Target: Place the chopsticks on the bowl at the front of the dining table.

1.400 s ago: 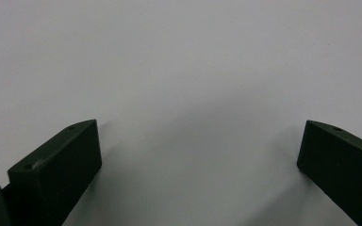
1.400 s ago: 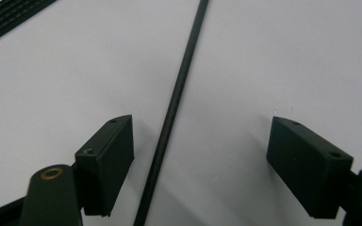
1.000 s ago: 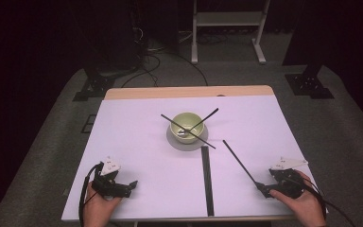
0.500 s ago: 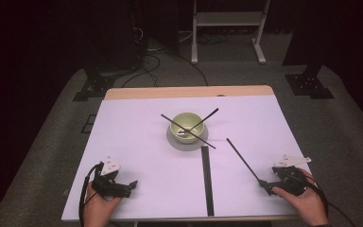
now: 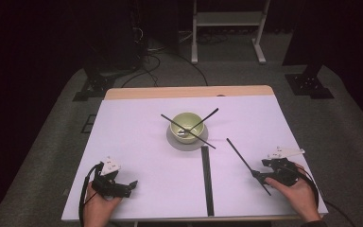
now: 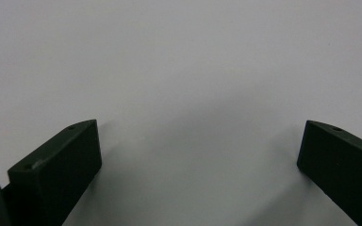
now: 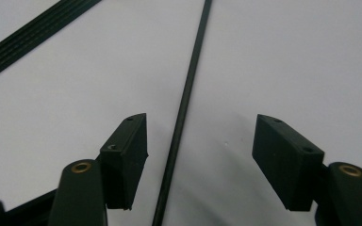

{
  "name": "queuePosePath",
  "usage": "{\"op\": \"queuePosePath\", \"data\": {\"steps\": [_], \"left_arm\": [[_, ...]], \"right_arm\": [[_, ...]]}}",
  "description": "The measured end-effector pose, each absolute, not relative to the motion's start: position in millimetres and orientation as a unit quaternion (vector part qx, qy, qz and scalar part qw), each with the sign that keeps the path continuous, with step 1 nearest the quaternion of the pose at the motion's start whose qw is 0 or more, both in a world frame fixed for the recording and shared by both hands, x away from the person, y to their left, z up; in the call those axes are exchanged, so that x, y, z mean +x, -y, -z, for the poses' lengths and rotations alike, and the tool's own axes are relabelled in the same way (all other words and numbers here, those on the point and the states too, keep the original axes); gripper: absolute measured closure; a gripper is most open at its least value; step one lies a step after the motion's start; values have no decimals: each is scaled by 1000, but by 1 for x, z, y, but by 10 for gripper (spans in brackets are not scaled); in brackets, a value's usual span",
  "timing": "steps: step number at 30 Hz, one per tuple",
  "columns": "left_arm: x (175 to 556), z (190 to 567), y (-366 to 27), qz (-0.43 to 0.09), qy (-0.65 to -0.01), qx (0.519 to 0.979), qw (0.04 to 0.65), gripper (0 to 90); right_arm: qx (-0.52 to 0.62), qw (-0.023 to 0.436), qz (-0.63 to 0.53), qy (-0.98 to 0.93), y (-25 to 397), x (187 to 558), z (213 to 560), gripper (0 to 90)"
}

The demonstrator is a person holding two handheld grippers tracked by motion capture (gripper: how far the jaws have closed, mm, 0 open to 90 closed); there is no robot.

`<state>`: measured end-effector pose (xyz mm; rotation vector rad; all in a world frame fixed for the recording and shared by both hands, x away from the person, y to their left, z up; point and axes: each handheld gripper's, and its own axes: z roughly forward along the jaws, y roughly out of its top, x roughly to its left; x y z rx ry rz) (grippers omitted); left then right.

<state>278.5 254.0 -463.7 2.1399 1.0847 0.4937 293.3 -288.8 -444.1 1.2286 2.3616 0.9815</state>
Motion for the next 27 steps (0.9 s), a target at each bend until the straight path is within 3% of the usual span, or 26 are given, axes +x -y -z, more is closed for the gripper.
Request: {"op": "queuePosePath", "data": {"steps": [18,27], "left_arm": [[279,464,-254,-190,-417,822,339,0],[279,464,-254,-189,-417,822,339,0]], "right_arm": [[410,133,-354,-830,266,326,446,485],[405,131,-352,-833,263,332,448,616]]}}
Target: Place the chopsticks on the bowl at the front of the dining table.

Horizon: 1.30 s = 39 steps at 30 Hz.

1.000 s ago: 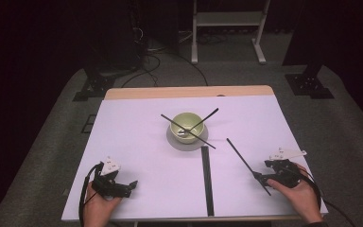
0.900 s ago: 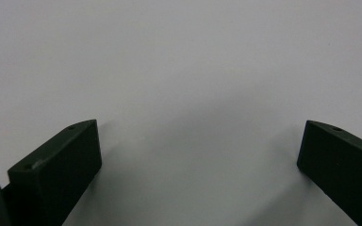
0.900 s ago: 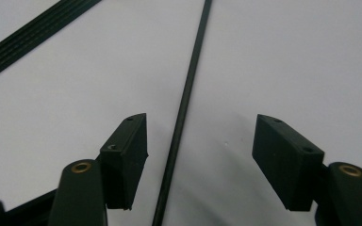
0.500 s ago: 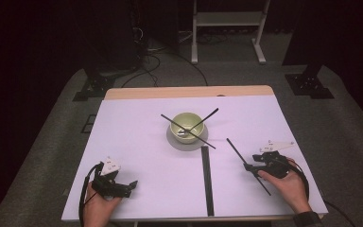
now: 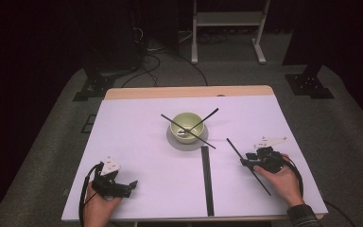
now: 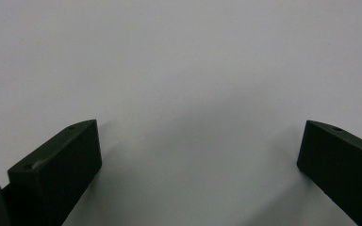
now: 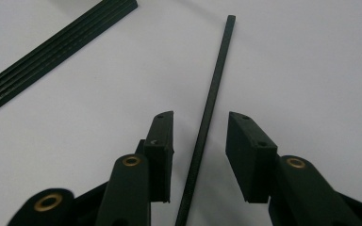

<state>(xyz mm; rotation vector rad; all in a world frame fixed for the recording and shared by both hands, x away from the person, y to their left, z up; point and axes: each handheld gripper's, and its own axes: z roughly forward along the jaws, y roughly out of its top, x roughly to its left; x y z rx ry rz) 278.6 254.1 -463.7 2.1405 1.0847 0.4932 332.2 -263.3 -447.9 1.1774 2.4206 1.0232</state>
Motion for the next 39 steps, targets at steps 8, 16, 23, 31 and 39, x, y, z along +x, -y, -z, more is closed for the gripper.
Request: {"op": "queuePosePath", "data": {"steps": [8,16,23,31,39], "left_arm": [[279,464,-254,-189,-417,822,339,0],[279,464,-254,-189,-417,822,339,0],[279,464,-254,-189,-417,822,339,0],[279,464,-254,-189,-417,822,339,0],[279,464,-254,-189,-417,822,339,0]], "right_arm": [[407,127,-352,-833,264,334,450,674],[411,127,-350,-832,265,335,451,715],[413,128,-348,-832,264,335,452,757],[413,125,-348,-832,264,336,452,823],[413,119,-348,-833,265,335,452,838]]}}
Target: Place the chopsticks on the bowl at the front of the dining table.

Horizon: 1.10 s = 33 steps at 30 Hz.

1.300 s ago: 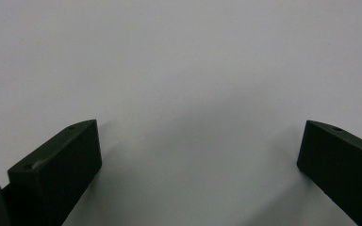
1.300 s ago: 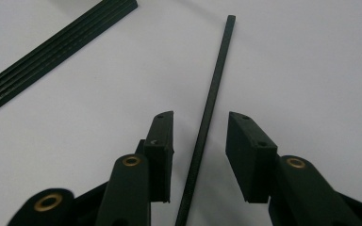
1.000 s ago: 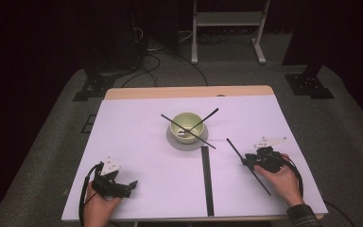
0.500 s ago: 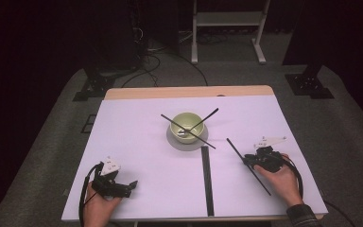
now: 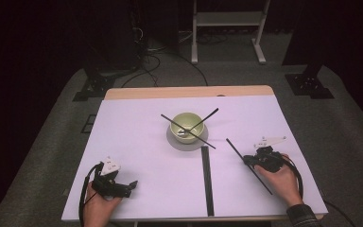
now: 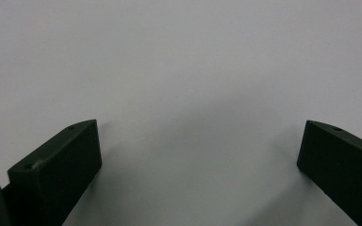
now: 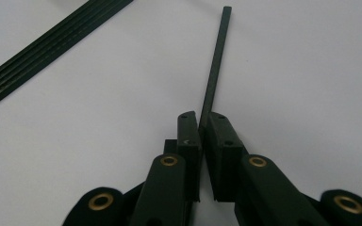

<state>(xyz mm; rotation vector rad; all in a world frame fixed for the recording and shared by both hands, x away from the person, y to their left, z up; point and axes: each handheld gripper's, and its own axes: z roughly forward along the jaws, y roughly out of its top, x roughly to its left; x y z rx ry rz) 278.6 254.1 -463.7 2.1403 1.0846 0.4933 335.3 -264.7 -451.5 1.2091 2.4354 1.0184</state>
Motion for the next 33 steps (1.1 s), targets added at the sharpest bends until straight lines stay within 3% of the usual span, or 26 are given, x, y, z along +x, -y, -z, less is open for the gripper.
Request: {"op": "queuePosePath", "data": {"steps": [33], "left_arm": [[279,464,-254,-189,-417,822,339,0]], "right_arm": [[413,112,-353,-832,264,336,451,857]]}}
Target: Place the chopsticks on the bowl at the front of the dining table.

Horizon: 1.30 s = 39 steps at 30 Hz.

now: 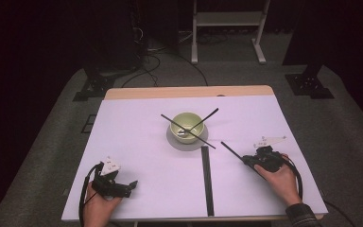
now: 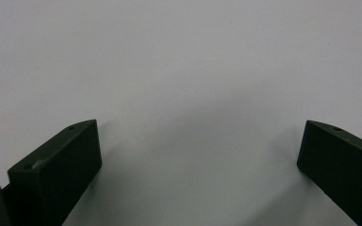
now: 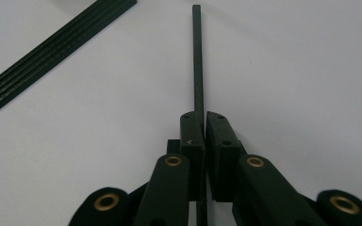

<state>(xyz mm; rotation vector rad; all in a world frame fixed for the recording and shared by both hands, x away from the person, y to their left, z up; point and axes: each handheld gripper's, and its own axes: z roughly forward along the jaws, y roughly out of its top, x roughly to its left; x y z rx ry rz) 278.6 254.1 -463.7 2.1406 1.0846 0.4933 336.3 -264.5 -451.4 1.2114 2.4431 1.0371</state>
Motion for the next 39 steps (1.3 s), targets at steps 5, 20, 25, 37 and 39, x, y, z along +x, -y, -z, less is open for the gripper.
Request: {"op": "queuePosePath", "data": {"steps": [5,20,25,37,39], "left_arm": [[279,464,-254,-190,-417,822,339,0],[279,464,-254,-190,-417,822,339,0],[279,464,-254,-190,-417,822,339,0],[279,464,-254,-190,-417,822,339,0],[279,464,-254,-189,-417,821,340,0]], "right_arm": [[412,112,-361,-829,266,335,448,857],[406,108,-380,-825,264,334,431,856],[399,113,-390,-822,264,333,421,856],[382,113,-409,-821,257,335,404,856],[380,112,-412,-821,255,336,402,856]]}}
